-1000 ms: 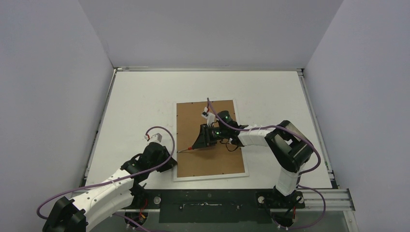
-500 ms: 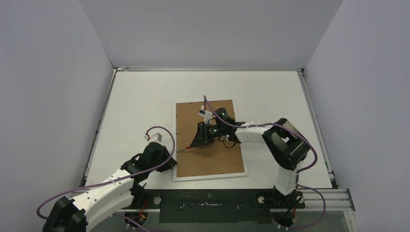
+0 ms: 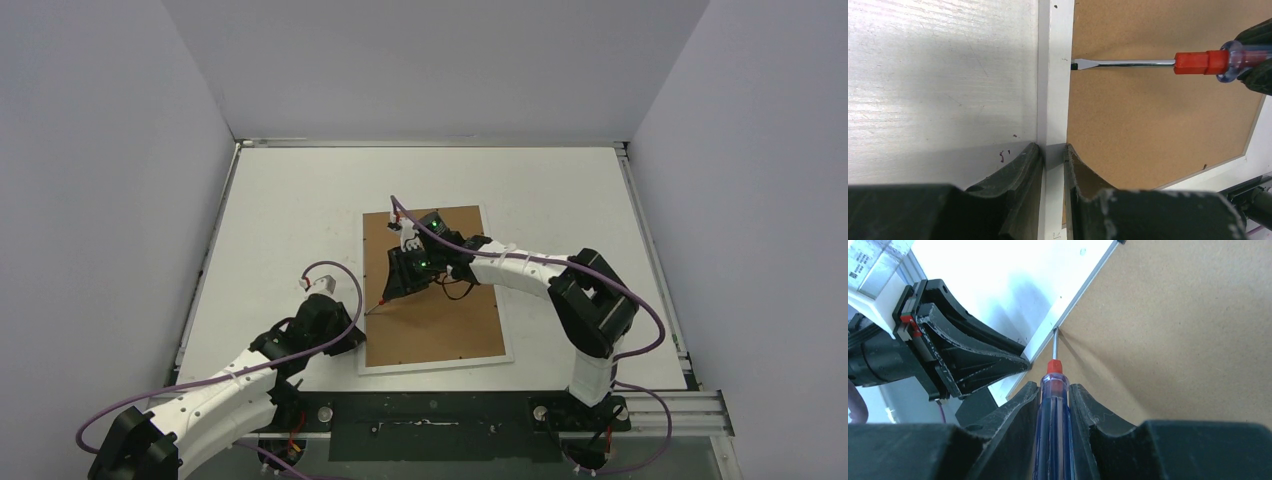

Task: Take the photo out of the frame
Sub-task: Release the photo frame item from the photo frame, then adjust the photo frame at the center of the board, then release the photo frame item from the photo frame.

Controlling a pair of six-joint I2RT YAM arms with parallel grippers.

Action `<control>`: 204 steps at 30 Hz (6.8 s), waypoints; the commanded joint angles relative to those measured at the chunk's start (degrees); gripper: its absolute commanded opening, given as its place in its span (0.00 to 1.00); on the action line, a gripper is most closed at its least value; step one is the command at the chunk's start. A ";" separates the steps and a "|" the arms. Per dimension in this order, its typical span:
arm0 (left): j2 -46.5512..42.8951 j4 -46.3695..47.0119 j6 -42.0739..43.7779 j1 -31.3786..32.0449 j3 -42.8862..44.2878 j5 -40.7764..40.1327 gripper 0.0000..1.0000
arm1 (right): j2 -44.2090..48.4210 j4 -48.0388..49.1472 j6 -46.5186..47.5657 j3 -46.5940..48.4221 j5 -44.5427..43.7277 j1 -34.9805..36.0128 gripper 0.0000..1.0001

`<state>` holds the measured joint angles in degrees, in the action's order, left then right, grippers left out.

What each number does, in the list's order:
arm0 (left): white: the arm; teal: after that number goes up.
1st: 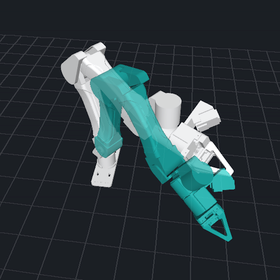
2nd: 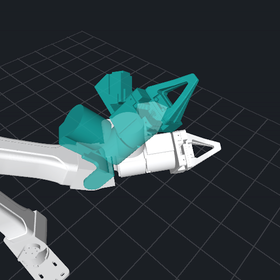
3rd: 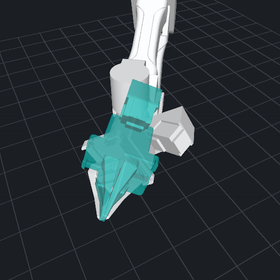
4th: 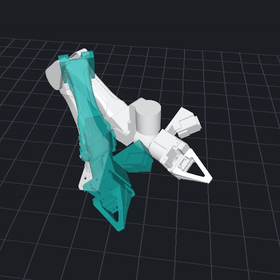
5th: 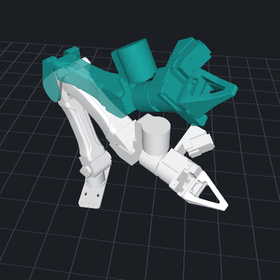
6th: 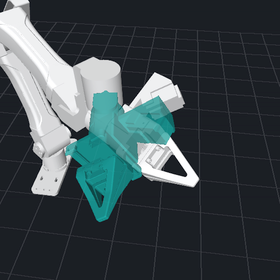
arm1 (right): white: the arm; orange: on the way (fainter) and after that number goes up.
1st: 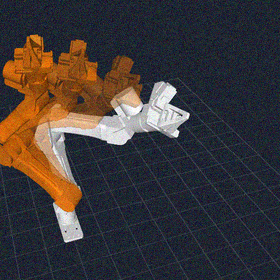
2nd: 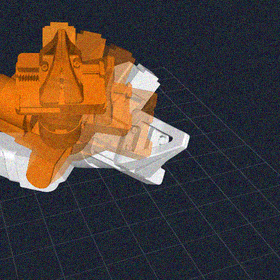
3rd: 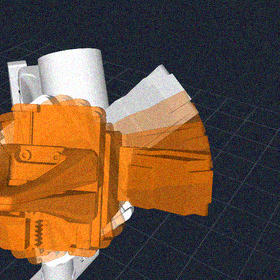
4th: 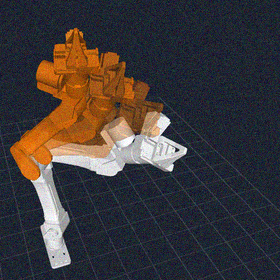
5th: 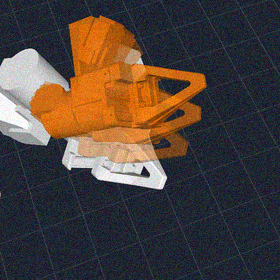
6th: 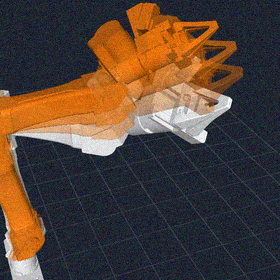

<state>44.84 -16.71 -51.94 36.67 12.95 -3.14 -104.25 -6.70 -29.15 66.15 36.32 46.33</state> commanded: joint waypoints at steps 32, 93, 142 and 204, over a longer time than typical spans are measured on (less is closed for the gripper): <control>-11.55 -3.23 -5.06 0.19 -5.19 -2.74 0.00 | -7.45 -20.86 -1.54 28.19 -33.52 21.82 0.00; -2.68 8.21 6.98 0.25 -1.68 6.02 0.00 | 24.28 -16.28 -5.50 -1.72 -38.28 4.13 0.00; 41.42 2.29 9.67 -5.99 32.12 -3.66 0.57 | 33.80 -10.07 -5.55 -15.36 -19.73 -14.27 0.00; 44.16 25.35 9.97 -1.33 16.20 6.53 0.14 | 10.44 22.02 -5.45 -16.76 -1.16 -17.11 0.00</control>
<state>86.54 13.37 -41.50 34.70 31.62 1.30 -92.86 8.12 -36.38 48.10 33.76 30.09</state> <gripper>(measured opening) 0.150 0.257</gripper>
